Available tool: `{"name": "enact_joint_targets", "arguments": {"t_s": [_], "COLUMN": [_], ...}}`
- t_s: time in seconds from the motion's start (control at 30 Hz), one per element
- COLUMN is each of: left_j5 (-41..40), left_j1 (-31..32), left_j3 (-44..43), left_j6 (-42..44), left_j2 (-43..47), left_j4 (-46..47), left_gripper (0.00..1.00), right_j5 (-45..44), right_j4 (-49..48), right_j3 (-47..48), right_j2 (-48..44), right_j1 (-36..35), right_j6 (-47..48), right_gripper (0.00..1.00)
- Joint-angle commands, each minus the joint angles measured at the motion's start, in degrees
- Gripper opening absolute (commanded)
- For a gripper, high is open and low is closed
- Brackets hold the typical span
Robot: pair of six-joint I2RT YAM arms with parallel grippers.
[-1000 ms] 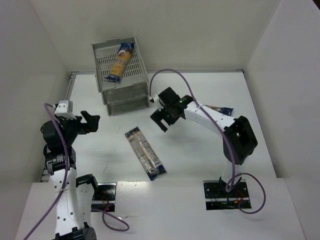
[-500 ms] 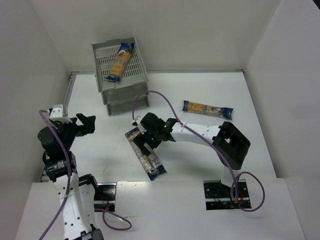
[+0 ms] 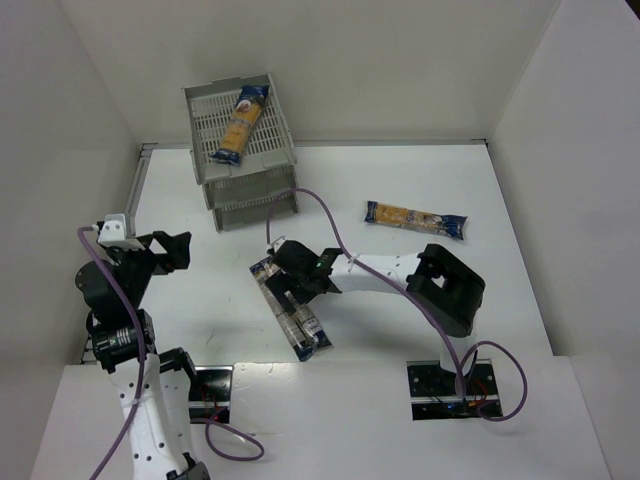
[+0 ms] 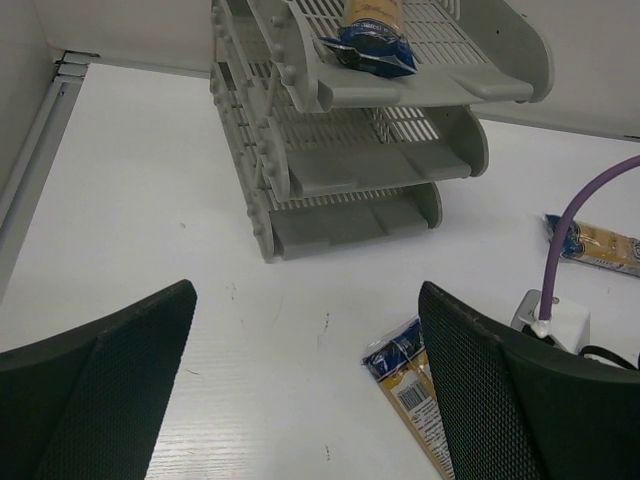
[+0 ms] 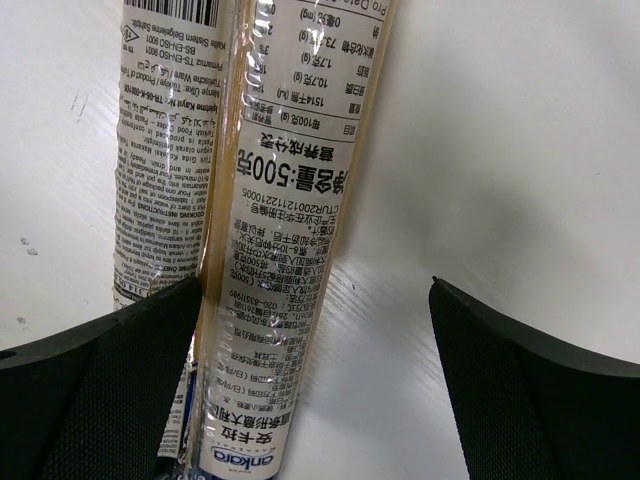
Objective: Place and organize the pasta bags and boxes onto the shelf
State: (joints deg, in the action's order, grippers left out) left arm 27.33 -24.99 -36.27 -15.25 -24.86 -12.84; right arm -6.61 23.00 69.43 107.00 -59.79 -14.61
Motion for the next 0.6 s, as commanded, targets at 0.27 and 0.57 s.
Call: {"name": "enact_joint_targets", "arguments": {"t_s": [0.27,0.57], "left_j5": [0.71,0.71], "left_j1": [-2.16,-2.16], "left_j3": [0.24,0.24], "left_j6": [-0.66,-0.66], "left_j2": [-0.54,-1.07], "left_j4": [2.91,2.91], "left_gripper": [0.99,0.99], "right_j5": [11.88,13.2], "right_j4": [0.55,2.22], "right_j3": [-0.26,2.11], "right_j2": [-1.44,-3.47], "right_j1": [-1.46,-2.7], "right_j6": [1.33,3.63], "right_gripper": [1.0,1.0]}}
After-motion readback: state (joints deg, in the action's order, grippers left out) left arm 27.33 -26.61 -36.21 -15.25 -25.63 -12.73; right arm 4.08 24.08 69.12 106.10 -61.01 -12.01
